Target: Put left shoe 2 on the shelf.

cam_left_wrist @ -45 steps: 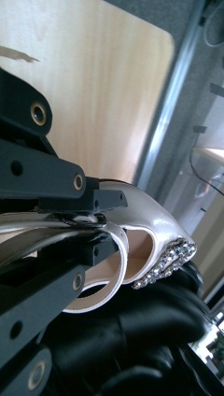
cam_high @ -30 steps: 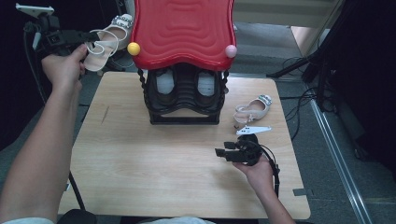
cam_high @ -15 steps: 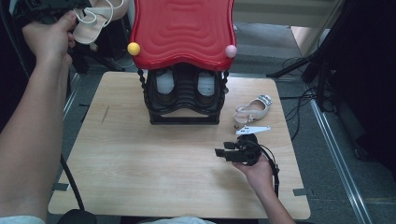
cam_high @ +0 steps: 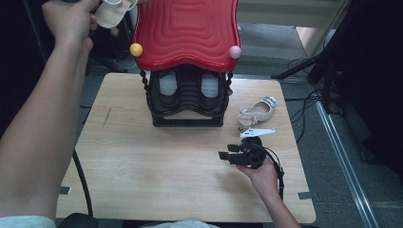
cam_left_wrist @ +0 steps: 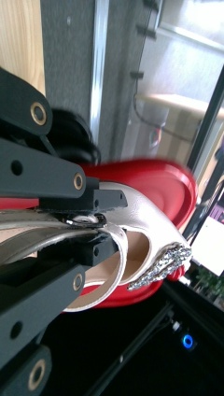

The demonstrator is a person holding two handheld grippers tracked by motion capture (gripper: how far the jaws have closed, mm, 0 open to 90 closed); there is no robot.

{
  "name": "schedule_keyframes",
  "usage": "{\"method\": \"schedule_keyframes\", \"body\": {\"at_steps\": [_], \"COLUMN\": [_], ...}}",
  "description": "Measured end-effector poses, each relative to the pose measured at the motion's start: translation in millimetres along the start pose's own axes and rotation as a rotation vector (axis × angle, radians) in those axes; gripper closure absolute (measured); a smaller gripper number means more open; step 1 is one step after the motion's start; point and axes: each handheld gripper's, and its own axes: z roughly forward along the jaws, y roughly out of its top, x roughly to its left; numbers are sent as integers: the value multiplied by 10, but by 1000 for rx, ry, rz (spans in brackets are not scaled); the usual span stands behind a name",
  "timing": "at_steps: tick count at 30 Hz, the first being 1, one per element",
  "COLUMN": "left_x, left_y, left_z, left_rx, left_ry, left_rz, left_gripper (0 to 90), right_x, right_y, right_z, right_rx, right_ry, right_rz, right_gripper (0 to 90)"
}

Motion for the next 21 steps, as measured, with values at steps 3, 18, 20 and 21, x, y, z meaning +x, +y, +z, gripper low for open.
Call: {"method": "schedule_keyframes", "body": {"at_steps": [3,18,20,21], "left_x": [-156,-234,-211,-199], "left_y": [-48,-400,-455,-483], "left_z": [124,623,661,671], "left_rx": [6,60,70,69], "left_ry": [-19,-52,-49,-48], "left_rz": [13,-14,-15,-17], "left_gripper": [812,810,809,808], "right_x": [1,-28,-30,-30], "right_y": [1,3,4,5], "right_z": [-11,-58,-55,-54], "right_rx": [-1,-15,-15,-15], "right_ry": [2,7,4,3], "right_rz": [-1,-2,2,1], "right_gripper": [464,464,465,465]}}
